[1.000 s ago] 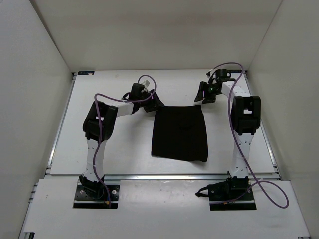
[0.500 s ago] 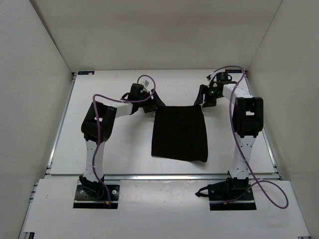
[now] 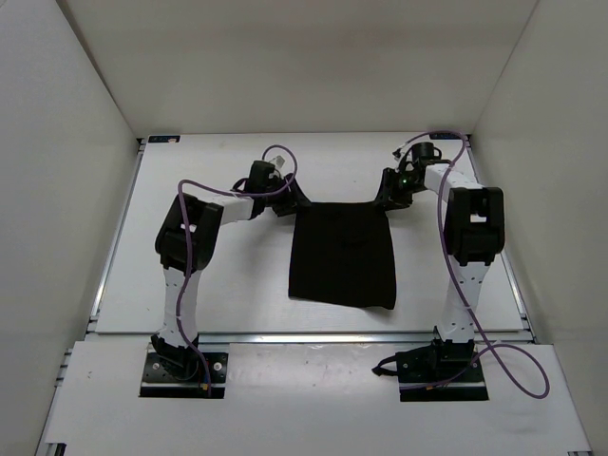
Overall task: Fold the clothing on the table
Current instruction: Flatten the skirt out
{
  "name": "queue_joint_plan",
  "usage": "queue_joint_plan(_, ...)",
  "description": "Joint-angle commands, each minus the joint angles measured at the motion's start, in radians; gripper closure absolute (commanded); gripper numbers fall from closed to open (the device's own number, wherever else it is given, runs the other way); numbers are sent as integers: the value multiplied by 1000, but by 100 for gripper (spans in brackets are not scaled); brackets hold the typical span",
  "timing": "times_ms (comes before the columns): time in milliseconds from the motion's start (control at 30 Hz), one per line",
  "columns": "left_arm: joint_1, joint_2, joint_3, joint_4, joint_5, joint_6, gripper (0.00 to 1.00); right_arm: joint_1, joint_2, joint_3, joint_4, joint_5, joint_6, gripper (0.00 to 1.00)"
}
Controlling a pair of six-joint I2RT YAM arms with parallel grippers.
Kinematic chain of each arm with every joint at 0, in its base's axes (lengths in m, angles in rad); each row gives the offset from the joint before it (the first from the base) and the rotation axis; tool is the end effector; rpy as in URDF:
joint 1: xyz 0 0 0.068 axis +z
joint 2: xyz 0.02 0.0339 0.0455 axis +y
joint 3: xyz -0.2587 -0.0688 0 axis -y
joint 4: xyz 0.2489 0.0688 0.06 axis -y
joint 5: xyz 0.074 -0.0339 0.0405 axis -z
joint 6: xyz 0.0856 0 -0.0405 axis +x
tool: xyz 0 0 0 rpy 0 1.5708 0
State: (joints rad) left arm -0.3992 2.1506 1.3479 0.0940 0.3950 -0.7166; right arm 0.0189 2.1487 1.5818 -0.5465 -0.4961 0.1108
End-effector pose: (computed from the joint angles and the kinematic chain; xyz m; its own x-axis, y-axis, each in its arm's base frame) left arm 0.4423 -0.2223 0.0930 -0.8646 -0.2932 -0.4080 0.0796 0.7218 -0.6875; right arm 0.4686 0.0496 0.1132 -0.9166 0.0799 -0.3917 -0.1262 0.8718 0.4733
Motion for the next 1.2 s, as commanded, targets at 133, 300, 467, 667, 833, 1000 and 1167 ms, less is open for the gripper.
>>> queue_joint_plan(133,-16,-5,43,-89,-7,60,60,10,45,32,-18,16,-7,85)
queue_joint_plan(300,-18,-8,76,-154,-38,91,100,30,31,79,-35,28,-17,100)
queue_joint_plan(467,20,-38,192,-266,-79,174,100,26,7,207,-78,19,-29,100)
queue_joint_plan(667,137,-8,603,-419,-41,223,100,1,-44,627,-93,-79,38,100)
queue_joint_plan(833,151,-96,910,-528,-91,330,100,15,-196,736,-70,-24,-8,100)
queue_joint_plan(1000,97,-459,426,-332,-156,417,100,35,-447,322,25,-10,-63,100)
queue_joint_plan(1167,19,-705,-135,-301,-205,476,100,133,-749,-269,189,50,-59,100)
